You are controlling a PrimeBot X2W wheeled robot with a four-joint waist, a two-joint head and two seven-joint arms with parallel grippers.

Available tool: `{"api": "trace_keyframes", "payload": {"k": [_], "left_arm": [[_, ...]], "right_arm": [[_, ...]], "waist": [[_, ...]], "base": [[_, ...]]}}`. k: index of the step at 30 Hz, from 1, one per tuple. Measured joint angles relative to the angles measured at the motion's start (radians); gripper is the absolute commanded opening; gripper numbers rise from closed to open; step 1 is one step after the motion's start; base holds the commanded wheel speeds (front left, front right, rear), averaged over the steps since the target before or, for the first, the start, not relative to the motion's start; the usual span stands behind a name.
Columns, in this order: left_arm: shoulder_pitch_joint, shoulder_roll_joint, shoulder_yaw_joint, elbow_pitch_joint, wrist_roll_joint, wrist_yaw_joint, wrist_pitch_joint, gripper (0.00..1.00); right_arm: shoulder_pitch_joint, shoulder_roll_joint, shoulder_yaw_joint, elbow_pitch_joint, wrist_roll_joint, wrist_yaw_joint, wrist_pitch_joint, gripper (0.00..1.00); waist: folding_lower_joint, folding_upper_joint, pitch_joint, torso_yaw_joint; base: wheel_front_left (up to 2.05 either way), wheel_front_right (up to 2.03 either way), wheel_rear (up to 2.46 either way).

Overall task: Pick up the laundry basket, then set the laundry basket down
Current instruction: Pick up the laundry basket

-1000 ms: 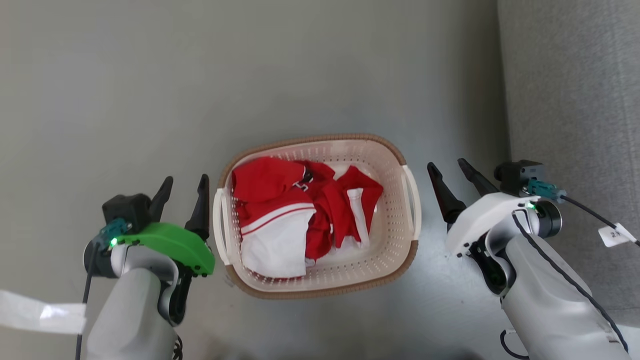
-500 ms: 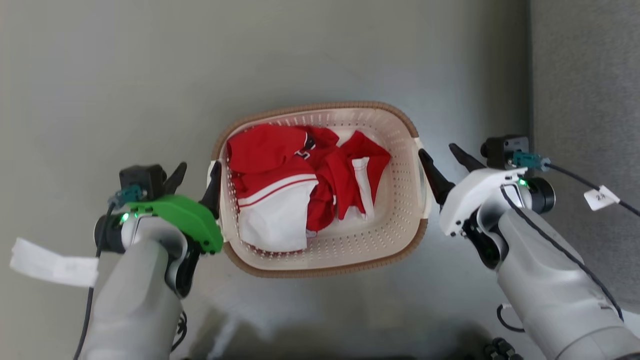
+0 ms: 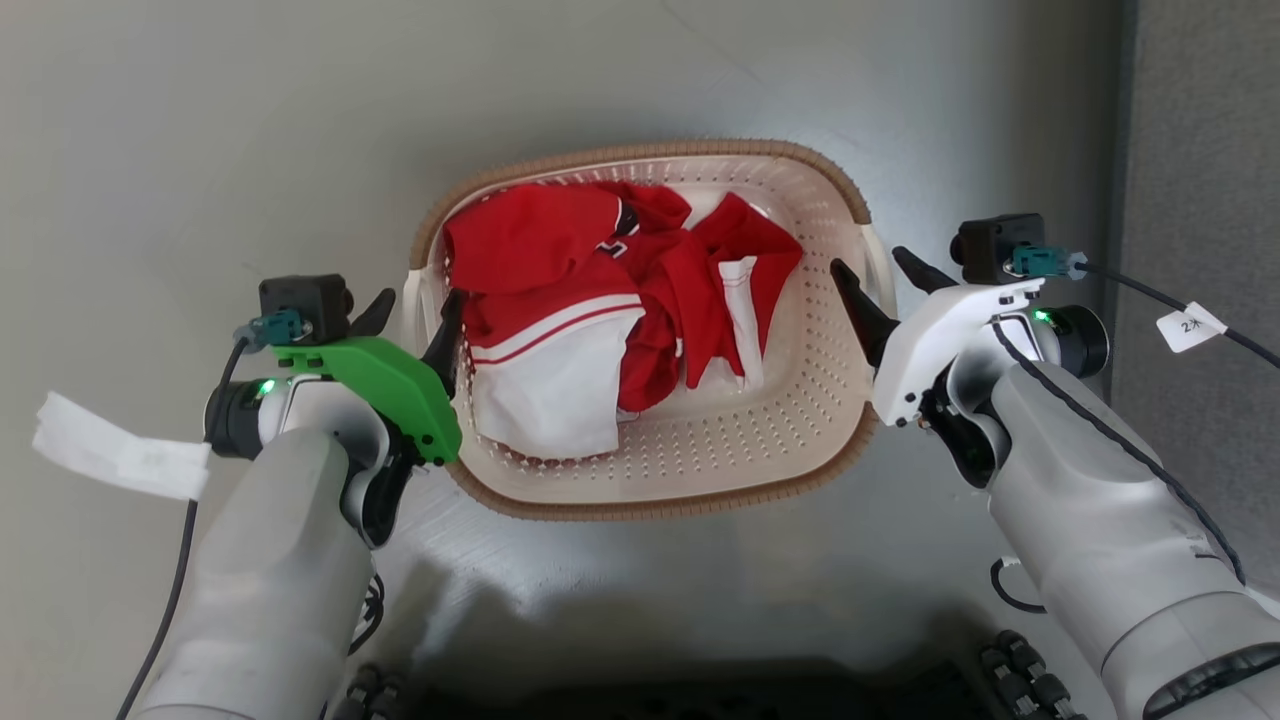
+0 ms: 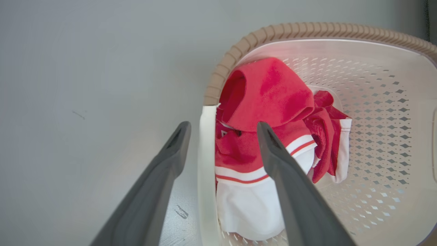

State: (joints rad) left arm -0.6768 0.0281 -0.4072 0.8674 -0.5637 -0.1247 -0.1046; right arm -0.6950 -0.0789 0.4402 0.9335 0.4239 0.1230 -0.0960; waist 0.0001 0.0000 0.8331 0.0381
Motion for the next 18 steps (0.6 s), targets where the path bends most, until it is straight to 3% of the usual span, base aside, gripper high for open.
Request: {"api": "trace_keyframes", "payload": {"k": [18], "left_arm": [[-0.069,-0.004,-0.083,0.08,-0.098,-0.003,0.044,1.0]], "right_arm": [[-0.073,0.006,0.018,0.099,0.026,0.0,0.001,1.0]], "waist": [[-0.0001,0.0,0.069,0.016]], "base": [[0.0,0.0,0.0]]}}
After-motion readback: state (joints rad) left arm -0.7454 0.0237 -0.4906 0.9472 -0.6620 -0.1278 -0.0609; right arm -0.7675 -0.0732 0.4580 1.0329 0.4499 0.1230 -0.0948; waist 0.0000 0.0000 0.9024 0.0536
